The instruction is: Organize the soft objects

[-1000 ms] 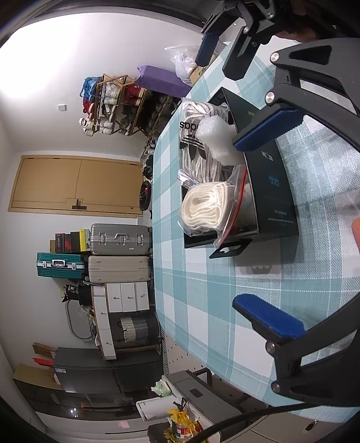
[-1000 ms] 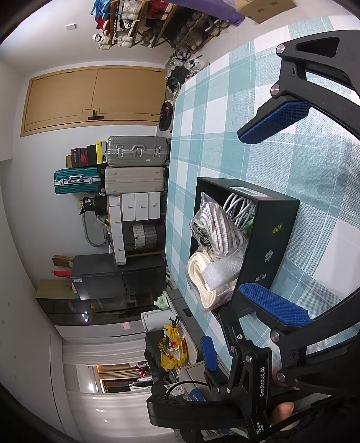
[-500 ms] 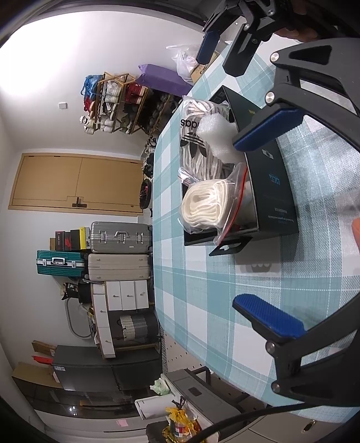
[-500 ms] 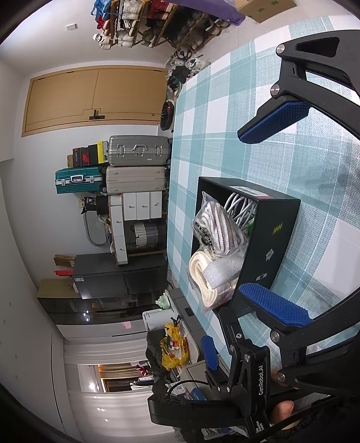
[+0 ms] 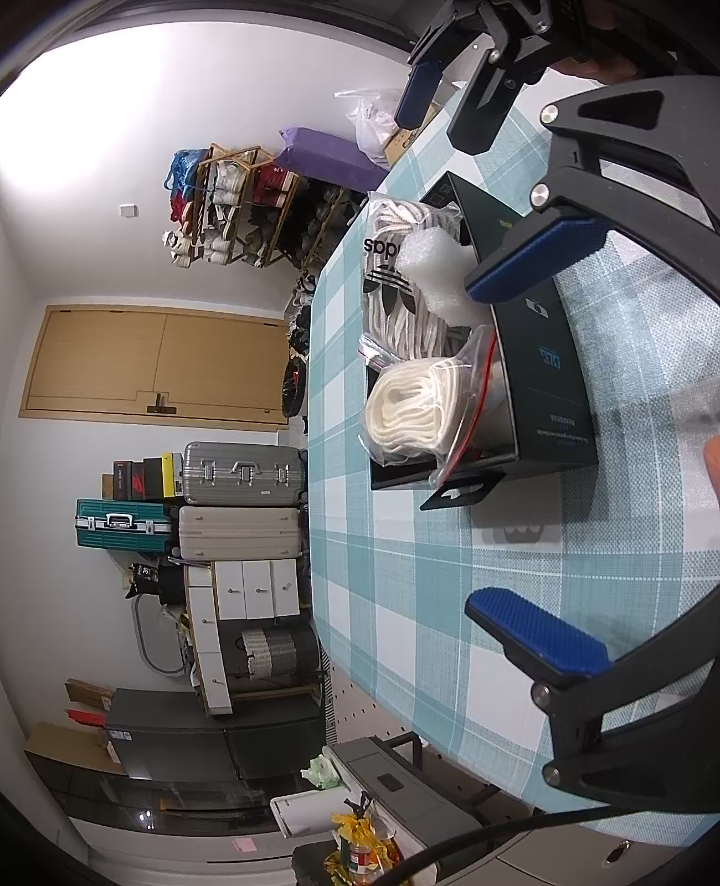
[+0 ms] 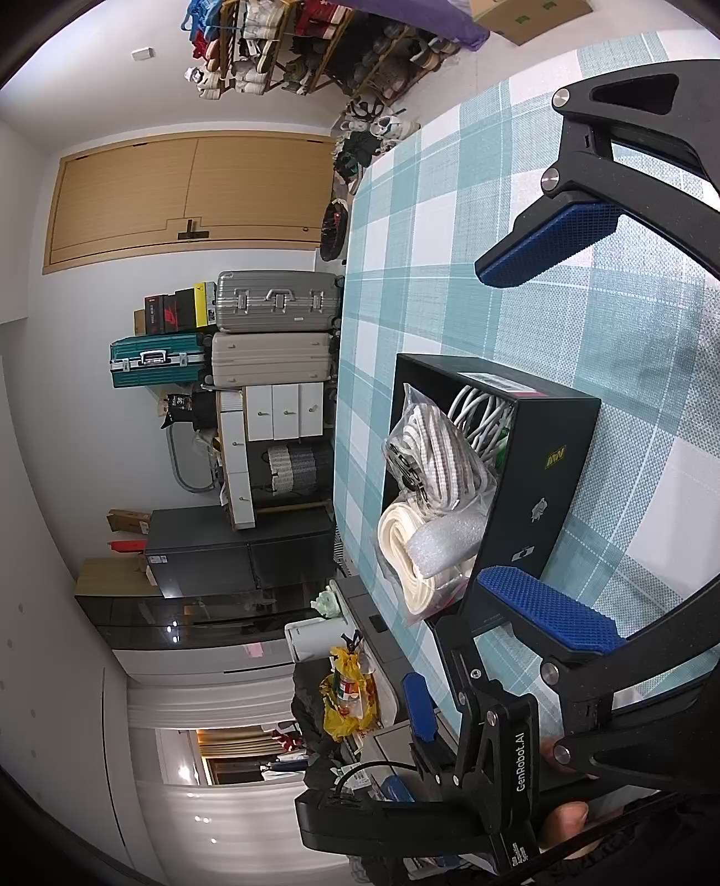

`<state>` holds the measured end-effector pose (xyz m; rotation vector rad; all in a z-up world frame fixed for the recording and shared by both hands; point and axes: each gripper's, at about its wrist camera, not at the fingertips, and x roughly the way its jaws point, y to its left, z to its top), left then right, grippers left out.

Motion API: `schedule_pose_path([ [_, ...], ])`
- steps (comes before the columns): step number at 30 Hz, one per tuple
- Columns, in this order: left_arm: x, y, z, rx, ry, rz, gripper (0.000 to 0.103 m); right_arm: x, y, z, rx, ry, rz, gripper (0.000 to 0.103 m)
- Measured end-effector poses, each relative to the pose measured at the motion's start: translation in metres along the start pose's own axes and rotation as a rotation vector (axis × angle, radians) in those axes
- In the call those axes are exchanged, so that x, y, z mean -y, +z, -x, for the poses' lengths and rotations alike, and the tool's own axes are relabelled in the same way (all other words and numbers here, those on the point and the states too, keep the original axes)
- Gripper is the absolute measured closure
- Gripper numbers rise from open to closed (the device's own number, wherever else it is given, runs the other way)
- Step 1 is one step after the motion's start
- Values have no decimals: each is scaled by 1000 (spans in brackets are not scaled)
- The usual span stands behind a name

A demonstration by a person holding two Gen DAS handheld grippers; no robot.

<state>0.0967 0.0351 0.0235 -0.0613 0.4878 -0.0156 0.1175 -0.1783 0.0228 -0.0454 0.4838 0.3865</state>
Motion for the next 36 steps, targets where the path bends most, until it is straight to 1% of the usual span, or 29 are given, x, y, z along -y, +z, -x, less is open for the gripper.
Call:
schedule_pose_path([
  [36, -2, 0, 0, -7, 5, 10, 0, 0, -1, 0, 0, 0, -1, 0],
])
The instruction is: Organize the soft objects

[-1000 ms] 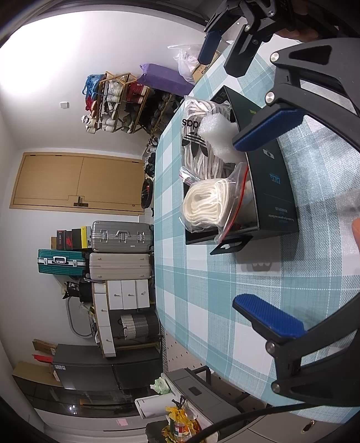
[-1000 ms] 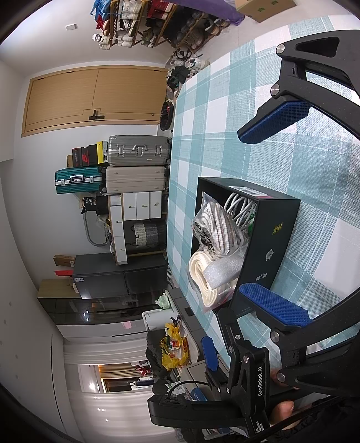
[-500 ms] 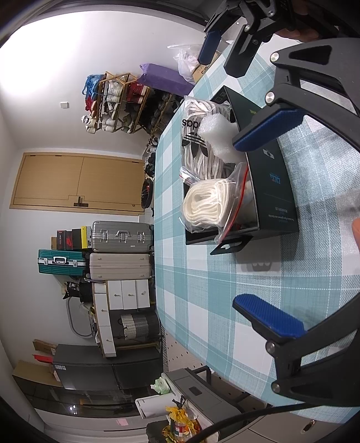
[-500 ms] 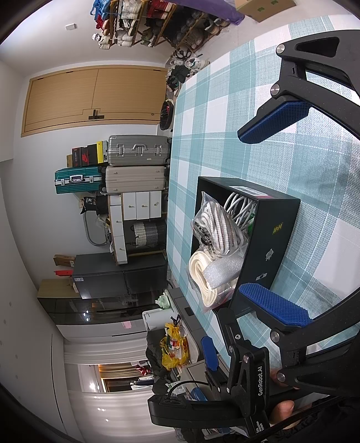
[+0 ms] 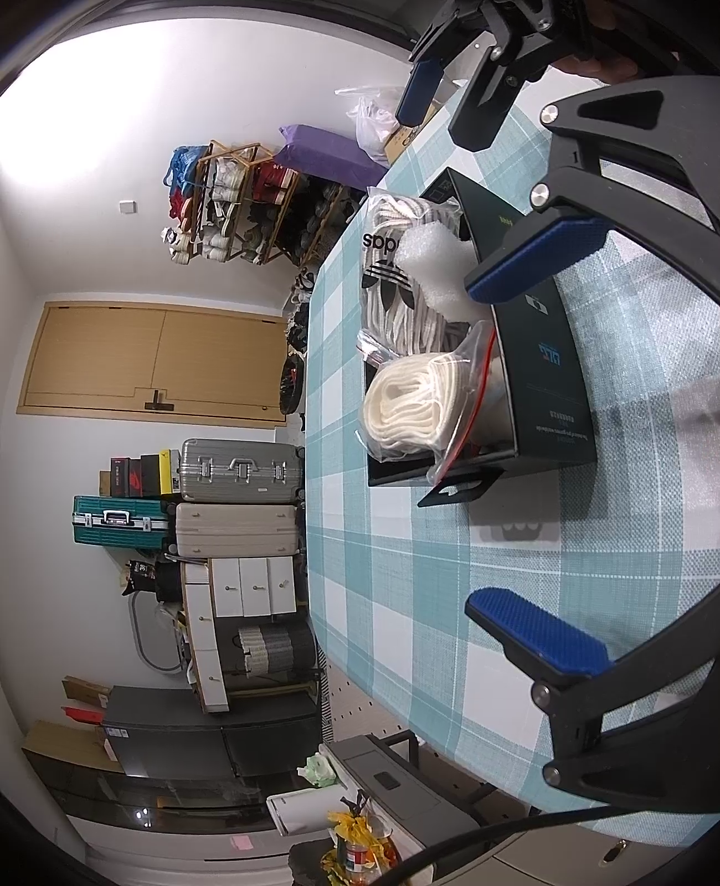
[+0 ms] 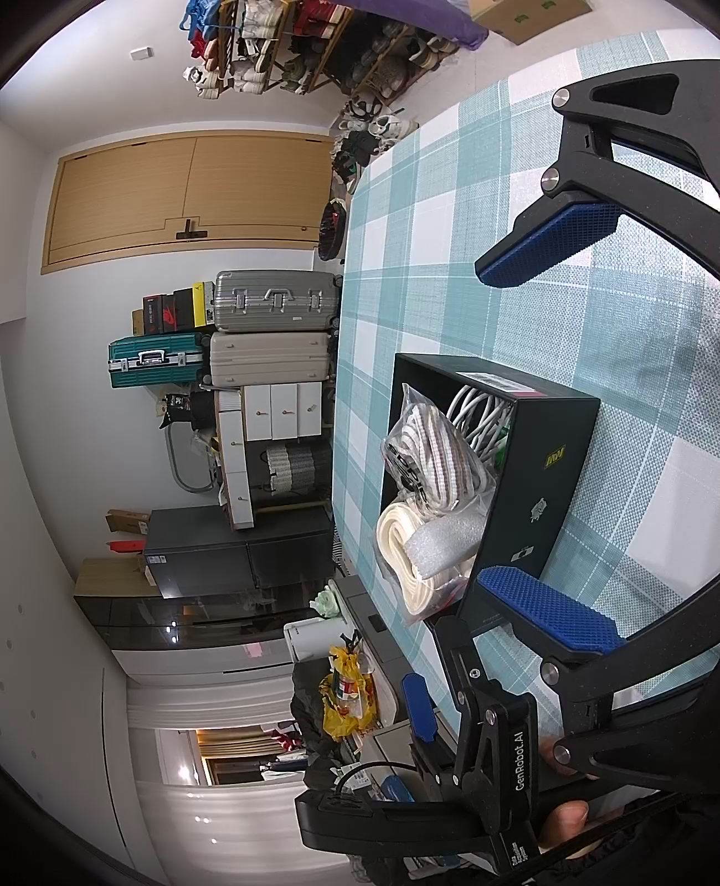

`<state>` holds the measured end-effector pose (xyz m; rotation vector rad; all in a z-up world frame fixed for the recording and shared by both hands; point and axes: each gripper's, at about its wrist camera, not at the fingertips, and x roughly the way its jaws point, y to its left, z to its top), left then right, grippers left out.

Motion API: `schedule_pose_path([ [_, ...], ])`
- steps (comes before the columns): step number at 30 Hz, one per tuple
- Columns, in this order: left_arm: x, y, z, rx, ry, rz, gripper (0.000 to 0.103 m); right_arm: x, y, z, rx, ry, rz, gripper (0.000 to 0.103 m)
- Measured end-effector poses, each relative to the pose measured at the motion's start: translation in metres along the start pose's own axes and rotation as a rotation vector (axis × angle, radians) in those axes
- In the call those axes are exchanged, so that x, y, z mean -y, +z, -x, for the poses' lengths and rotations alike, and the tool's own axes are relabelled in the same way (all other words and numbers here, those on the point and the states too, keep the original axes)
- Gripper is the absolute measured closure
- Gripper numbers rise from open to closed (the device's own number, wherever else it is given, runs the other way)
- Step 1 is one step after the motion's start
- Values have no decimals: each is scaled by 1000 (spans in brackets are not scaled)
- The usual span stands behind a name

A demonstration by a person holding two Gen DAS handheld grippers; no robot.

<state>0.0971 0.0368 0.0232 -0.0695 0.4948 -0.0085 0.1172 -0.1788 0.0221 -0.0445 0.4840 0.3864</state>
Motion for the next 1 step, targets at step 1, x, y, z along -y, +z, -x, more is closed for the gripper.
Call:
schedule_pose_path([
  [1, 0, 0, 0, 1, -1, -1, 0, 0, 0, 0, 0, 1, 0, 0],
])
